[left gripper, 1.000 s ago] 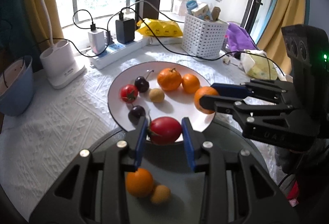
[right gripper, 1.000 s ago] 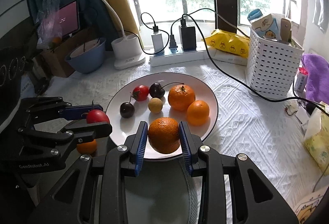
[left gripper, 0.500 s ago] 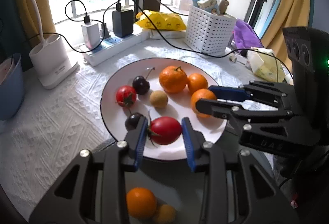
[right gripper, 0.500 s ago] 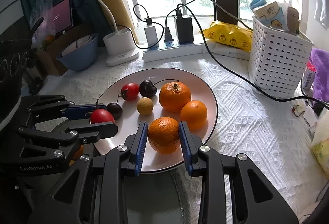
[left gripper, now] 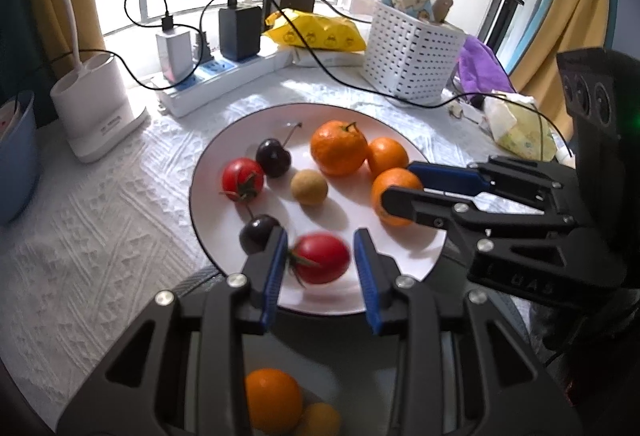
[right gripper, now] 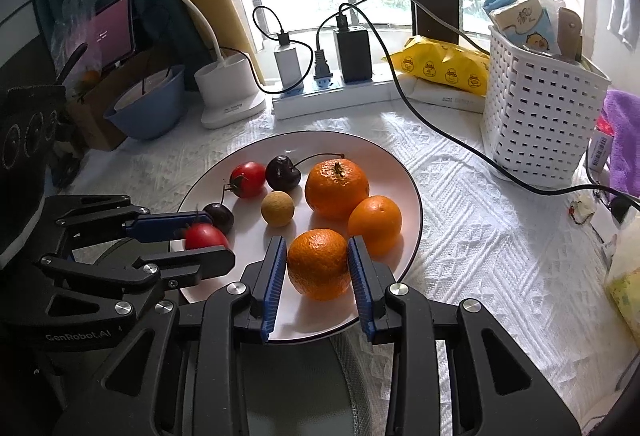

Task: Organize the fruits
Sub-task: 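Carry the tomato and orange onto the white plate and open both tools, then move both open tools back over the last orange and kiwi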

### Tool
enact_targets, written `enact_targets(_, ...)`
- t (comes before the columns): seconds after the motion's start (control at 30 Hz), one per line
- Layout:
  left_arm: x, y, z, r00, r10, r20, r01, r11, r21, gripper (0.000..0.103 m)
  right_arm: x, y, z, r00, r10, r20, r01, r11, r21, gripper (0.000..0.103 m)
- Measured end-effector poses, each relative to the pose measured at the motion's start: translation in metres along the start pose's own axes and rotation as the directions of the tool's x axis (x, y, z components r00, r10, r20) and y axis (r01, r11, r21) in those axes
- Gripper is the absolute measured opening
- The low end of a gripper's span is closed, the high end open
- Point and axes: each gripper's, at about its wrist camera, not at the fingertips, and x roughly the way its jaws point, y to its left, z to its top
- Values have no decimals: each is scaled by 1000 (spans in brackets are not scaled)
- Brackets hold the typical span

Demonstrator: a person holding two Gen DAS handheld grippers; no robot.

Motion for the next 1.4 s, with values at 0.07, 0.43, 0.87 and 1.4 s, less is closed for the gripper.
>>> enact_targets(0.07, -4, 2, 0, 1000, -1, 11, 1, 1000, -13, 36, -3, -1, 0, 1000, 1, 4, -1, 1000, 11, 35)
enact_targets(0.43, -30, 7, -6, 998, 4, 65, -1, 999, -48, 42, -22, 12, -2, 1000, -16, 26, 16, 1000, 4, 37)
enact_targets(0.87, -70, 26, -25, 989, 35, 147, -18, 994, -111, 42, -39, 42, -4, 999, -13, 49, 15, 999, -32, 37)
enact_targets(1.4, -95, 62, -71, 986, 57, 157, -28, 983, -184, 42, -37, 91, -19, 1000, -17, 16, 18, 996, -83, 37)
